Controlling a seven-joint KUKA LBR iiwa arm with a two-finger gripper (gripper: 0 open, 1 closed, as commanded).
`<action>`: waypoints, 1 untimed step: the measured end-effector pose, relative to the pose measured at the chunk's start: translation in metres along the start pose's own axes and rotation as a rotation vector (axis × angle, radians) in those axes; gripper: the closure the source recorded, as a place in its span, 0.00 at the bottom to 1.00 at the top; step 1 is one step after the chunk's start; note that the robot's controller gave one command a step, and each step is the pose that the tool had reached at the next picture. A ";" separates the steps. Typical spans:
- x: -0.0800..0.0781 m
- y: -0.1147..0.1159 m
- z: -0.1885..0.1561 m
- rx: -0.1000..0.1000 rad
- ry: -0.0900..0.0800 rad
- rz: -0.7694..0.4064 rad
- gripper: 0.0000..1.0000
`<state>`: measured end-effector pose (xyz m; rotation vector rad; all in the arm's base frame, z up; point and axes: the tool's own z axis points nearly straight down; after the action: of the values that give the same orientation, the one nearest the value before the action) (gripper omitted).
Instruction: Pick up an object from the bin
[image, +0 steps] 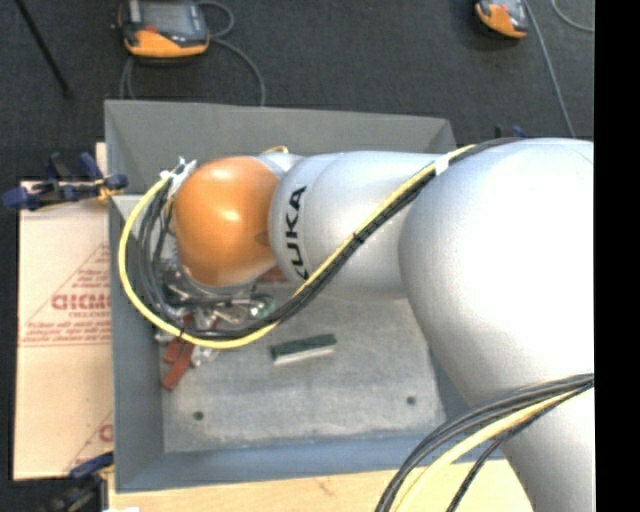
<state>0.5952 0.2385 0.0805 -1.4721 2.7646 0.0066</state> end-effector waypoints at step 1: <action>0.000 0.000 0.000 0.000 0.000 0.000 1.00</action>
Offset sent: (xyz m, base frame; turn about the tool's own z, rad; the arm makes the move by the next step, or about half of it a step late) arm 0.0000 -0.0001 0.0146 0.0000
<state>0.5952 0.2385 0.0806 -1.4717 2.7649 0.0067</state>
